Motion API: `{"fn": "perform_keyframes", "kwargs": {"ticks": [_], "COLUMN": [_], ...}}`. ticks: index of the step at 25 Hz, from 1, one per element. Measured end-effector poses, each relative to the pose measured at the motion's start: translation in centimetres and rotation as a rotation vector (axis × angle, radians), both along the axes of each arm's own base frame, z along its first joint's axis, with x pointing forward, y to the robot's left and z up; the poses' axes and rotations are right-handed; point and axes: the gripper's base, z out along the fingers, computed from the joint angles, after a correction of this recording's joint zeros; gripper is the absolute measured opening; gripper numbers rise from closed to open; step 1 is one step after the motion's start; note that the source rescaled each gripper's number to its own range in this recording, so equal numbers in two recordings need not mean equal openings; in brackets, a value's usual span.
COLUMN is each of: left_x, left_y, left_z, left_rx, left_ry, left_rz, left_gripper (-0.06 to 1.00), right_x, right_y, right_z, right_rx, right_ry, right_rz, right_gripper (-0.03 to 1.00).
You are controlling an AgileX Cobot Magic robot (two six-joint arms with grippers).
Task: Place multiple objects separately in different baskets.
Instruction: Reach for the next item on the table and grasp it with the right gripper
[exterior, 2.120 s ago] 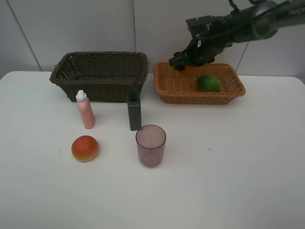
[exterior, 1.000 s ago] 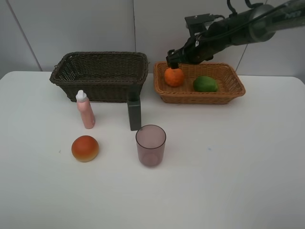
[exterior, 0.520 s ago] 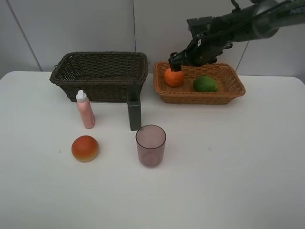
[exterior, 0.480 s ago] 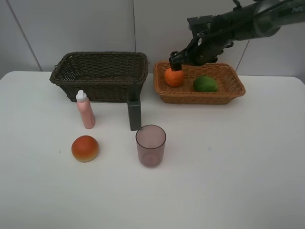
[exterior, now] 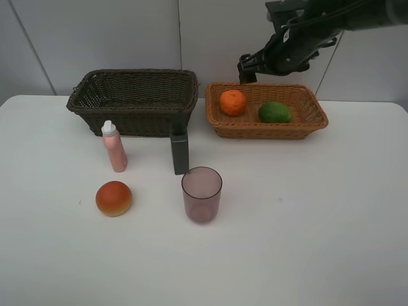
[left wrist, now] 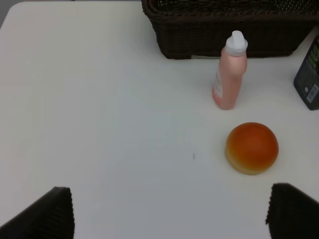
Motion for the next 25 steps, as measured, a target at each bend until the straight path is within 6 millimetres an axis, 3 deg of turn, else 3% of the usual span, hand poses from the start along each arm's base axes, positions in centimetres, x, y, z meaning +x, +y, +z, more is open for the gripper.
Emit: {"fn": "perform_keyframes", "kwargs": {"ticks": [11, 15, 19, 25], "left_x": [0.0, 0.0, 0.0, 0.0], "left_y": [0.0, 0.0, 0.0, 0.0], "left_z": [0.0, 0.0, 0.0, 0.0], "left_rx": [0.000, 0.000, 0.000, 0.000], "left_ry": [0.000, 0.000, 0.000, 0.000], "left_rz": [0.000, 0.000, 0.000, 0.000], "left_gripper": [1.00, 1.00, 1.00, 1.00], "right_x": [-5.5, -7.2, -8.7, -11.2], "right_y": [-1.9, -1.8, -0.7, 3.3], "right_z": [1.5, 2.2, 2.9, 4.2], "right_rx": [-0.013, -0.009, -0.001, -0.021], "right_ry": [0.032, 0.035, 0.061, 0.127], "right_rz": [-0.002, 0.013, 0.039, 0.142], "right_gripper": [1.00, 1.00, 1.00, 1.00]}}
